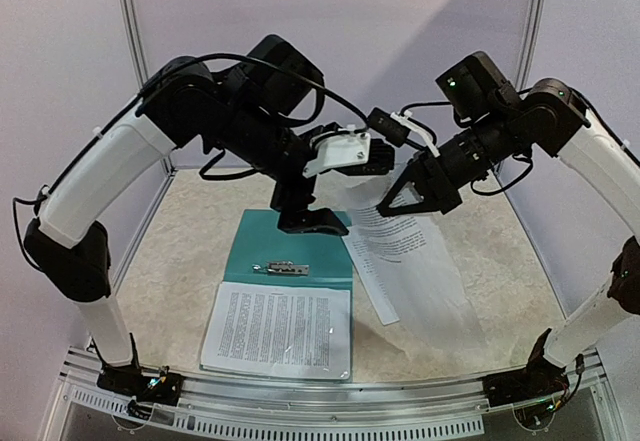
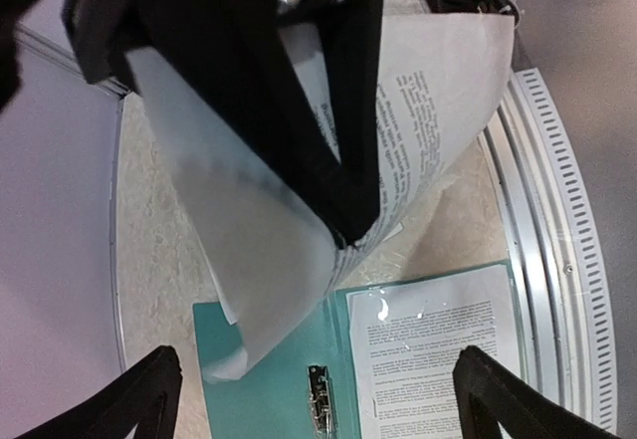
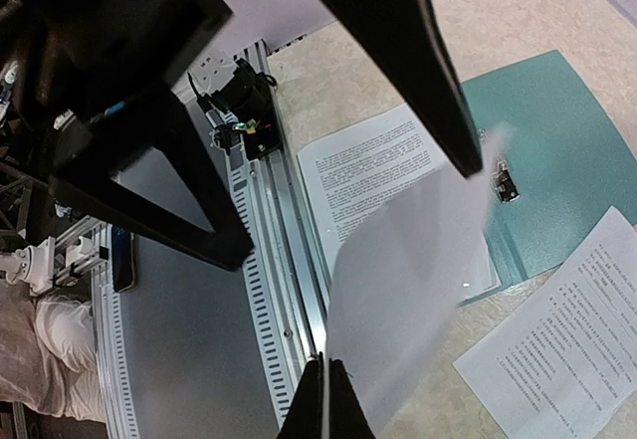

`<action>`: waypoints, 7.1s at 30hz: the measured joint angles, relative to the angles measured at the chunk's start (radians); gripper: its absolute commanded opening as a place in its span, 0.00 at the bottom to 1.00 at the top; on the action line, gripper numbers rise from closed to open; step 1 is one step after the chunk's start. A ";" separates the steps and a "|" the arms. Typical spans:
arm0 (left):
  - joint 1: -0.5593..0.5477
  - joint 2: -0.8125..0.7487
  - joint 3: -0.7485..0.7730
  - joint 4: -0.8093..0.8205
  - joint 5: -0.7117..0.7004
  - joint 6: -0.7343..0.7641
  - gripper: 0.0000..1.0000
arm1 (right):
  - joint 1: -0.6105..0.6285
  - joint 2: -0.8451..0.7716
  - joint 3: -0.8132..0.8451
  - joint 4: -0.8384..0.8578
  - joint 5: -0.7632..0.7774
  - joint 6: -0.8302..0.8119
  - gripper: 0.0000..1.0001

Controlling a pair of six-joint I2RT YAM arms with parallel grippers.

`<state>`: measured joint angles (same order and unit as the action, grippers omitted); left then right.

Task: Put the files into the folder
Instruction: Pass from the right arm to the left, then clamp the file at the center of the board, then place the file on the spring clip of the folder.

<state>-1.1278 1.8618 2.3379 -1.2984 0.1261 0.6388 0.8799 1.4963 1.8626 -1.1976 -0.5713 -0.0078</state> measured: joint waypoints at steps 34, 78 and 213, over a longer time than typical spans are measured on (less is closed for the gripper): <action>0.136 -0.153 -0.033 -0.012 -0.091 -0.167 0.00 | 0.036 -0.031 -0.006 0.242 0.364 0.092 0.99; 0.253 -0.401 0.470 0.030 -0.171 -0.390 0.00 | 0.296 0.174 -0.684 2.227 0.718 -0.949 0.99; 0.905 0.214 -0.817 0.534 0.338 -0.343 0.00 | -0.317 0.780 -0.293 1.154 -0.115 0.448 0.00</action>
<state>-0.2226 2.0758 1.5208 -0.7643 0.4644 0.2958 0.5629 2.2768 1.5696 -0.0437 -0.6861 0.4404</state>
